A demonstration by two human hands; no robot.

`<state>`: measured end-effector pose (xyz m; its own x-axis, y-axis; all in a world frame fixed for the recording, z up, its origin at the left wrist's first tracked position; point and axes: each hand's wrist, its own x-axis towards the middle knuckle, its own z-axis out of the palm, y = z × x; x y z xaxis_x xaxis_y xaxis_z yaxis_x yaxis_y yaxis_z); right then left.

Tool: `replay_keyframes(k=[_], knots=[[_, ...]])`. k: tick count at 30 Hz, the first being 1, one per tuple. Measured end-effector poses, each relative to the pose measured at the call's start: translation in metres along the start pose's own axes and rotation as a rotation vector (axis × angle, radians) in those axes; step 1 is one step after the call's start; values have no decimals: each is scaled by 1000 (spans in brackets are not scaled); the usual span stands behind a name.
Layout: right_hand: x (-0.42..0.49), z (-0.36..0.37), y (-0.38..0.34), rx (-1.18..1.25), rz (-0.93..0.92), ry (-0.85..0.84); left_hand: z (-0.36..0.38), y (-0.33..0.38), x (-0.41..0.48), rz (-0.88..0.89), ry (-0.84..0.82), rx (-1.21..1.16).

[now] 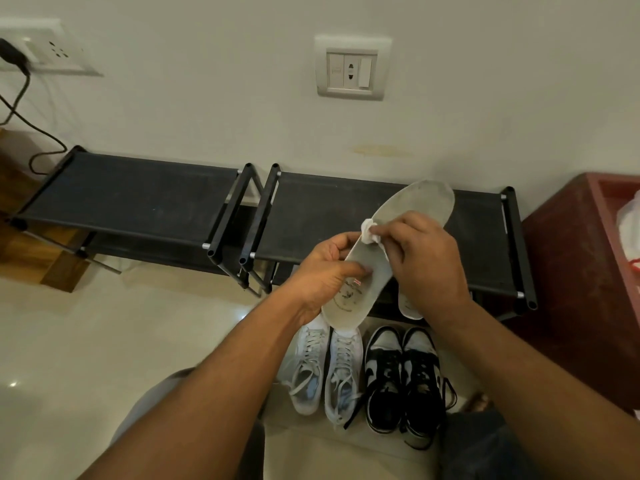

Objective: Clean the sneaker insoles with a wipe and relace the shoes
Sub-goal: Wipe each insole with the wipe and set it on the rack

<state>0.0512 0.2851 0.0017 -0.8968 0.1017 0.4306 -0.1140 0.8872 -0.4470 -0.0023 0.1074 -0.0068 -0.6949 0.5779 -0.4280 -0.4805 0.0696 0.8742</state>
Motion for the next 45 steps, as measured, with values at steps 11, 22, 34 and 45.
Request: replay_keyframes(k=[11, 22, 34, 45], knots=[[-8, -1, -17, -32, -56, -102, 0, -2, 0, 30, 38, 20], [-9, 0, -14, -13, -88, -170, -1, -3, -1, 46, -11, 56], [2, -5, -8, 6, 59, -104, -2, 0, -1, 34, -25, 80], [-10, 2, -27, 61, -223, -323, -3, -1, -3, 37, -34, 103]])
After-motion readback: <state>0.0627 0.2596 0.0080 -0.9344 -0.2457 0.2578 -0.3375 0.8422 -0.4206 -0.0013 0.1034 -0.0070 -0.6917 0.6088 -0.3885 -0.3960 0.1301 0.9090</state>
